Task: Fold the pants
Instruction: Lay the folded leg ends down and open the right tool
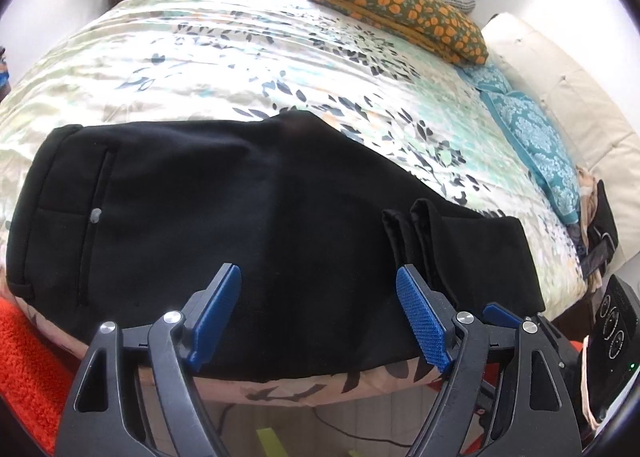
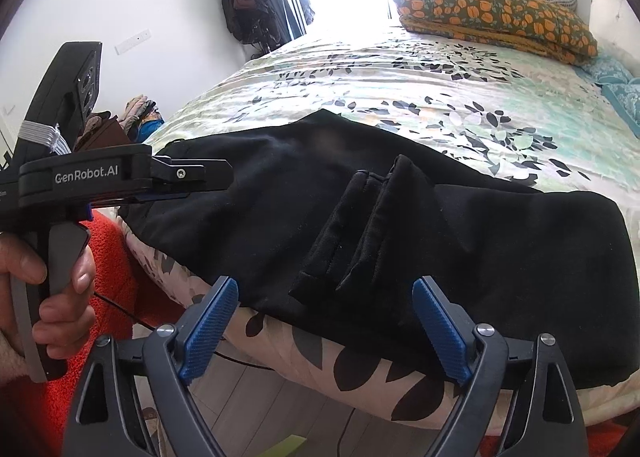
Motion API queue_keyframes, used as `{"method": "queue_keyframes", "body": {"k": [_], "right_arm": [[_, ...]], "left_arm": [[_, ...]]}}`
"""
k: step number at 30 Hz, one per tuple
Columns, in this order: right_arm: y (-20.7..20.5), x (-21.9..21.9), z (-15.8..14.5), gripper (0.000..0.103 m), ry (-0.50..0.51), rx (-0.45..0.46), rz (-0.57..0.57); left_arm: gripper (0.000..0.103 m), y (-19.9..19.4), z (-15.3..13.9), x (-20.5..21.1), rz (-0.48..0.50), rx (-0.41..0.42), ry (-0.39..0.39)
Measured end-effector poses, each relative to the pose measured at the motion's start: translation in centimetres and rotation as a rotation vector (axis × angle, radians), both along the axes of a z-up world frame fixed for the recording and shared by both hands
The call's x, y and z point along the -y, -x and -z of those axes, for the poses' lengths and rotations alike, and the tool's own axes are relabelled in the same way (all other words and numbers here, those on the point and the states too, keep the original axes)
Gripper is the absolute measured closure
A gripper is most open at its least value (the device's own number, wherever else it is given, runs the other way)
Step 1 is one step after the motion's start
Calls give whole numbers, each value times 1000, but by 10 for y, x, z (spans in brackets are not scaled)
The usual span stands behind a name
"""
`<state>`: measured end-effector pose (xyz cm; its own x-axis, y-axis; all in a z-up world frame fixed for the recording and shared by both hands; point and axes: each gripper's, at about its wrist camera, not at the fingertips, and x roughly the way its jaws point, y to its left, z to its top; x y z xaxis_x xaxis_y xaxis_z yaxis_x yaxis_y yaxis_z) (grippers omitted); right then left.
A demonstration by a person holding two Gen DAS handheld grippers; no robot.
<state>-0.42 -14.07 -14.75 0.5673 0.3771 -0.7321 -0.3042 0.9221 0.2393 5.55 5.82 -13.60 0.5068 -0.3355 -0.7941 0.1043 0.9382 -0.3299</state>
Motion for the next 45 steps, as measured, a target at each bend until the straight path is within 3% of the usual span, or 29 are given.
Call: {"method": "queue_keyframes", "body": {"k": [5,11,16,18,21,23,25,26,28,29,30,33,36,38,41,43,45], "right_arm": [[17,29,-18,14,-64,-4,70],[49,97,-41,9,-142,54,303],[53,139,-40,9,-194,54,471],[52,147,-38,9,-207,45,500],[52,153,-35,9,-224,35,513],[53,154,-35,9,-230,39,517],[55,156,-35,9,-233,45,521],[56,157,-35,9,-237,47,521],[56,158,-34,9,-248,43,520],[56,159,-33,9,-254,40,520],[56,160,-32,9,-259,37,523],[55,164,-31,9,-273,38,538],[58,172,-35,9,-273,63,567],[62,177,-38,8,-262,81,587],[57,178,-34,8,-194,55,619],[43,172,-27,8,-135,26,604],[24,159,-17,8,-84,-4,549]], "left_arm": [[21,2,-4,-4,-5,9,7],[25,5,-11,24,106,20,56],[47,7,-25,90,305,61,34],[59,3,-23,113,342,59,-2],[68,-6,-6,136,347,-3,-76],[67,-6,6,144,344,-40,-120],[59,-4,14,147,325,-57,-186],[49,-4,18,146,315,-64,-201],[46,-4,22,147,310,-74,-209],[66,-5,24,148,314,-79,-217],[100,-5,27,151,325,-89,-221],[101,0,20,150,312,-60,-229],[101,11,-8,131,289,-5,-181],[101,17,-18,119,296,30,-197],[101,16,3,114,298,-1,-255],[100,14,24,115,304,-58,-241],[92,16,33,119,312,-70,-255]]}}
